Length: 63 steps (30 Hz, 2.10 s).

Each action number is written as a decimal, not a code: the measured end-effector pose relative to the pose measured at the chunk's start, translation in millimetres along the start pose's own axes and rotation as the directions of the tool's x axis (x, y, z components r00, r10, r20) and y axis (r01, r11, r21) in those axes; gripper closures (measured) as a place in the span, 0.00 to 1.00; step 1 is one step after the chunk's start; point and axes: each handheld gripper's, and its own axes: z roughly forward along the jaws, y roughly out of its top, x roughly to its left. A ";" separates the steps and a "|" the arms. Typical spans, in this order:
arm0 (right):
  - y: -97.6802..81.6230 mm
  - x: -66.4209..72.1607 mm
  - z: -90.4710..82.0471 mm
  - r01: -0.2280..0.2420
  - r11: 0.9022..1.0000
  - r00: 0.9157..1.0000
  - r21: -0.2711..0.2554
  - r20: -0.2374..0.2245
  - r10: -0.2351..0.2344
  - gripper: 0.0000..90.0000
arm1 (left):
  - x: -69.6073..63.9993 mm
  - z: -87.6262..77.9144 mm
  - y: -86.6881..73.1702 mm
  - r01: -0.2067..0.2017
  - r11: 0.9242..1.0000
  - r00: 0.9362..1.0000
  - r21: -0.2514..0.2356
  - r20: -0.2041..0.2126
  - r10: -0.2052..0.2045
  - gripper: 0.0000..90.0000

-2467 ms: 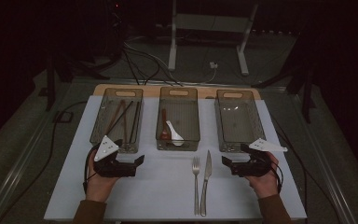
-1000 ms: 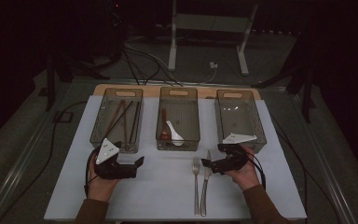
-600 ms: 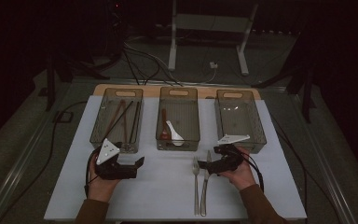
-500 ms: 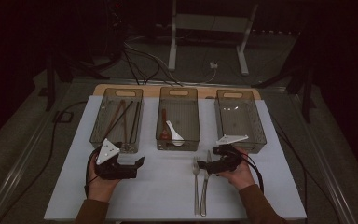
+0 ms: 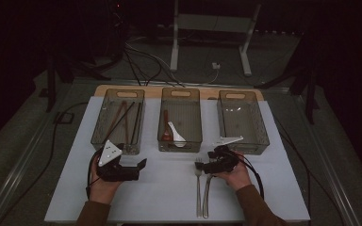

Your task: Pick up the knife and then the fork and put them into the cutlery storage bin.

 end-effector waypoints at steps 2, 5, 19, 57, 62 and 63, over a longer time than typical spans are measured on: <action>0.6 0.4 1.6 0.004 1.000 1.000 0.001 -0.003 -0.004 0.31 | 0.1 0.3 -0.2 0.000 1.000 1.000 0.001 0.000 0.000 0.01; 1.8 1.5 3.8 0.004 1.000 1.000 0.004 -0.003 -0.004 0.36 | -0.2 0.6 -0.2 -0.003 1.000 1.000 0.005 0.000 0.003 0.01; 2.5 3.9 13.7 0.013 0.999 1.000 0.036 0.001 -0.013 0.49 | -0.7 0.5 0.0 -0.002 1.000 1.000 0.004 0.000 0.002 0.01; -1.4 5.8 19.4 0.018 0.998 0.999 0.063 -0.029 -0.016 0.81 | -2.4 0.5 0.7 -0.009 1.000 1.000 0.007 0.000 0.009 0.01; -1.3 8.2 20.5 0.021 0.998 0.999 0.057 -0.042 -0.019 0.88 | -2.5 0.5 0.6 -0.010 1.000 1.000 0.007 -0.001 0.010 0.01; -1.2 8.8 21.0 0.025 0.998 0.999 0.058 -0.047 -0.022 0.89 | -2.5 0.5 0.6 -0.010 1.000 1.000 0.008 0.000 0.010 0.01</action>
